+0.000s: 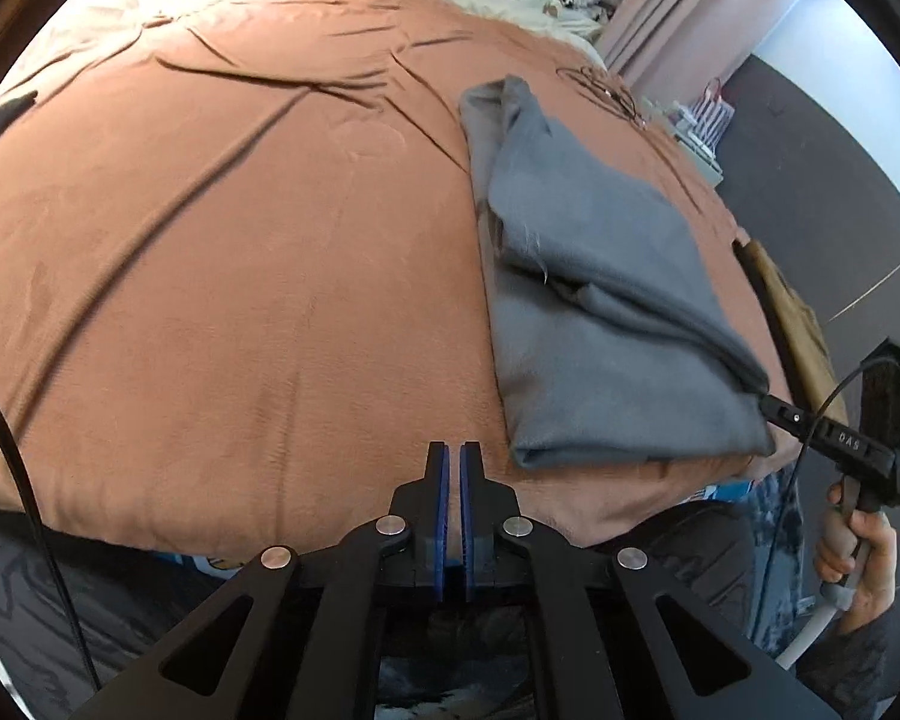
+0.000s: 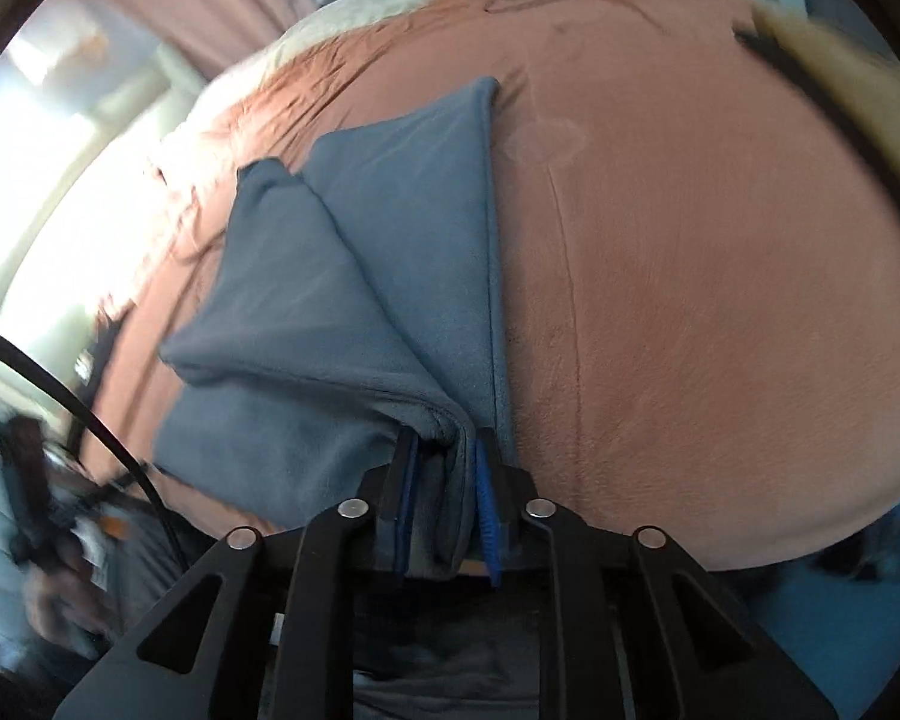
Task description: Fold small clothes
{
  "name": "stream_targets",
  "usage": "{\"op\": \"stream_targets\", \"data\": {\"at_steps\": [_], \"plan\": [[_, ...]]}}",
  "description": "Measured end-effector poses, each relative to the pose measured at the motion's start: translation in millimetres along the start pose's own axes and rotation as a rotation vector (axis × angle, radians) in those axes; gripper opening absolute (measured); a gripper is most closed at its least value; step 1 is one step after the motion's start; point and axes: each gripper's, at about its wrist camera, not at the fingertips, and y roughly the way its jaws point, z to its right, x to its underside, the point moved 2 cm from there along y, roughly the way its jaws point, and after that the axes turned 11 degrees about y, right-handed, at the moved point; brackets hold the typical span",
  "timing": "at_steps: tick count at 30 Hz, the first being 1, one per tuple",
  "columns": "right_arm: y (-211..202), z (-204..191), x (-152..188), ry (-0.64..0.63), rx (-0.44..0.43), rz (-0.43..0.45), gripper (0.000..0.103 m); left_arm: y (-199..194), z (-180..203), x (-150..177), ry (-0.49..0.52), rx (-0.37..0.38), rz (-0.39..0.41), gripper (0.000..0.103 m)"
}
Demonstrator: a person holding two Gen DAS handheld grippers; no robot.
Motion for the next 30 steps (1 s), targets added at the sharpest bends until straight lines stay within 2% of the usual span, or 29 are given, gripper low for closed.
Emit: {"op": "stream_targets", "data": {"at_steps": [1,2,4,7,12,13,18,30], "plan": [[-3,-5,0,-0.017,0.008,0.007,0.032,-3,-2,-3,0.001,0.003,0.005,0.002],[-8,-11,-2,-0.038,0.017,0.019,0.048,-5,-3,-6,-0.002,0.011,0.009,0.002],[-18,-28,-6,-0.092,0.038,0.062,0.062,-6,-6,-12,-0.015,0.029,0.015,0.003],[-18,-52,-3,-0.175,0.021,0.07,0.062,-4,-9,-18,-0.027,0.04,0.021,0.012],[2,-109,4,-0.374,0.015,0.033,0.062,-5,-13,-25,-0.04,0.064,0.035,0.04],[7,-112,5,-0.397,0.015,0.027,0.062,-5,-15,-26,-0.043,0.066,0.041,0.041],[39,-155,11,-0.559,0.03,-0.03,0.057,-3,-32,-29,-0.075,0.068,0.041,0.043],[94,-207,14,-0.826,0.101,-0.129,0.055,2,-75,-34,-0.156,0.099,0.043,0.043]]}}
